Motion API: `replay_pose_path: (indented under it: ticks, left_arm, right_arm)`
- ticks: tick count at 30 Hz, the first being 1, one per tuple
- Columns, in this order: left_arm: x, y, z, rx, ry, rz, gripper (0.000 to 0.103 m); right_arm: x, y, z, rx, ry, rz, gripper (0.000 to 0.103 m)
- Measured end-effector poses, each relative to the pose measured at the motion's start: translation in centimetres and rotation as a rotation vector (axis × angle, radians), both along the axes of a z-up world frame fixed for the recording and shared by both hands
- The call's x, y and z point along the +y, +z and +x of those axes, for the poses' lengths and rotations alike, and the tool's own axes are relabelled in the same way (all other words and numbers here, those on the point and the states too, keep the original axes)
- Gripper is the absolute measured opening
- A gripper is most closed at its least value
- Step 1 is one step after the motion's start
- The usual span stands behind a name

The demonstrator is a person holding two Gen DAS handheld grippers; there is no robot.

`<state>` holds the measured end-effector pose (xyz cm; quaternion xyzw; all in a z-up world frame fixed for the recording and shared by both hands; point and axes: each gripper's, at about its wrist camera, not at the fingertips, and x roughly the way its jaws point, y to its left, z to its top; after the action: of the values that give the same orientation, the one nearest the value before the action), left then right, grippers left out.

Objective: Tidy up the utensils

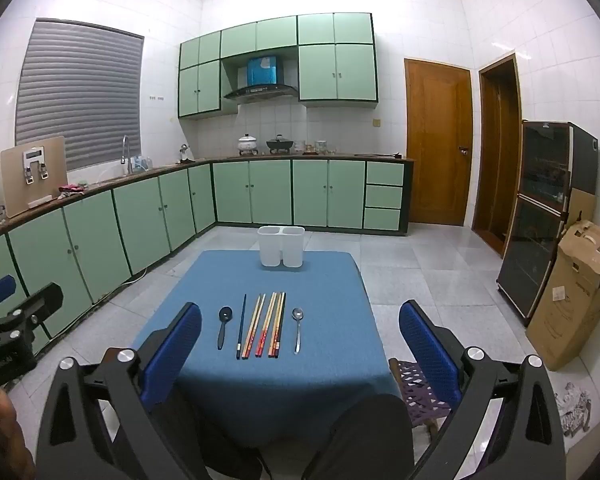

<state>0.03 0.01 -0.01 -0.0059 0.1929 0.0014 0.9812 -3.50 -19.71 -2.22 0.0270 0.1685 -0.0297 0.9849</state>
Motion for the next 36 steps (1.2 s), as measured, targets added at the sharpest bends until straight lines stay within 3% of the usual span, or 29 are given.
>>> replay_pose_path:
  ticks: [36]
  left_arm:
    - [0.1, 0.7, -0.8, -0.023, 0.012, 0.006, 0.098]
  right_arm:
    - [0.6, 0.4, 0.2, 0.006, 0.008, -0.007, 0.097]
